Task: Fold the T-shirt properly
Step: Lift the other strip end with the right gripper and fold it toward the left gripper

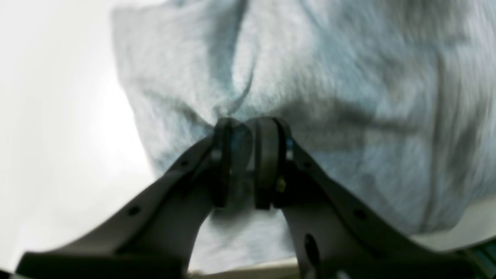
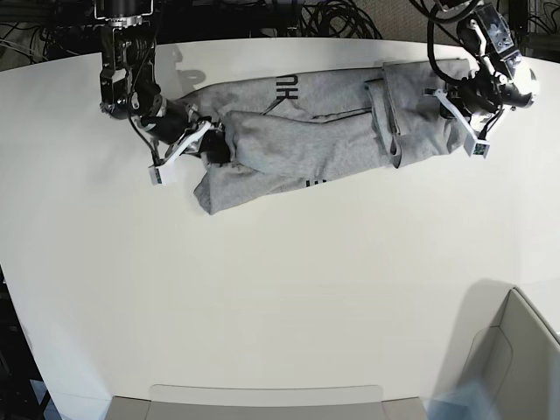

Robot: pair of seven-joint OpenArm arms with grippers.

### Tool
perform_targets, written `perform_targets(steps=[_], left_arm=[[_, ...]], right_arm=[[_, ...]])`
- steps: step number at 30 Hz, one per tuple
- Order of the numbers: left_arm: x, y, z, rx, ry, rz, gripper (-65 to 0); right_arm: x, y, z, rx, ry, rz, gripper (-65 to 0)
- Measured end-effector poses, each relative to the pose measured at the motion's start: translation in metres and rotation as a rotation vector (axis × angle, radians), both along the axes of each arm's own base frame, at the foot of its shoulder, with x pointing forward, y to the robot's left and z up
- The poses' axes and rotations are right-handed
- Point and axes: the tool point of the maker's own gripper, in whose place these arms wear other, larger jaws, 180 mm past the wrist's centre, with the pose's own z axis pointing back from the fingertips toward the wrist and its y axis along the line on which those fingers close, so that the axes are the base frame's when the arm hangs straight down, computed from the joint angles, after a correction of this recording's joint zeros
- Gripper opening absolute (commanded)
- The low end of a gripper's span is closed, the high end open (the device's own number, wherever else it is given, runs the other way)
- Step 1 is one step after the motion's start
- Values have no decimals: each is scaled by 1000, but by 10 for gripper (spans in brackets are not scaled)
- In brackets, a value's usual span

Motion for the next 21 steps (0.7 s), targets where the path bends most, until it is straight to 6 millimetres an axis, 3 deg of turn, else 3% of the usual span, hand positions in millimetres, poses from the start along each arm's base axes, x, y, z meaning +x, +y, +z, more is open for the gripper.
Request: perform_targets(steps=[6, 9, 11, 15, 18, 21], left_arm=[[32, -2, 31, 32, -131, -12, -546], [23, -9, 23, 11, -95, -5, -546], [20, -7, 21, 22, -80, -4, -546], [20, -1, 23, 41, -83, -5, -546], [16, 13, 26, 50, -88, 28, -546], [0, 39, 22, 78, -50, 86, -546]], right_arm=[[19, -49, 5, -86, -24, -111, -650], [29, -83, 9, -165, -36, -182, -650], [29, -93, 9, -217, -40, -191, -650], [22, -91, 20, -321, -36, -131, -650], [28, -79, 51, -343, -116, -110, -650], [29, -55, 82, -347, -186, -88, -650]])
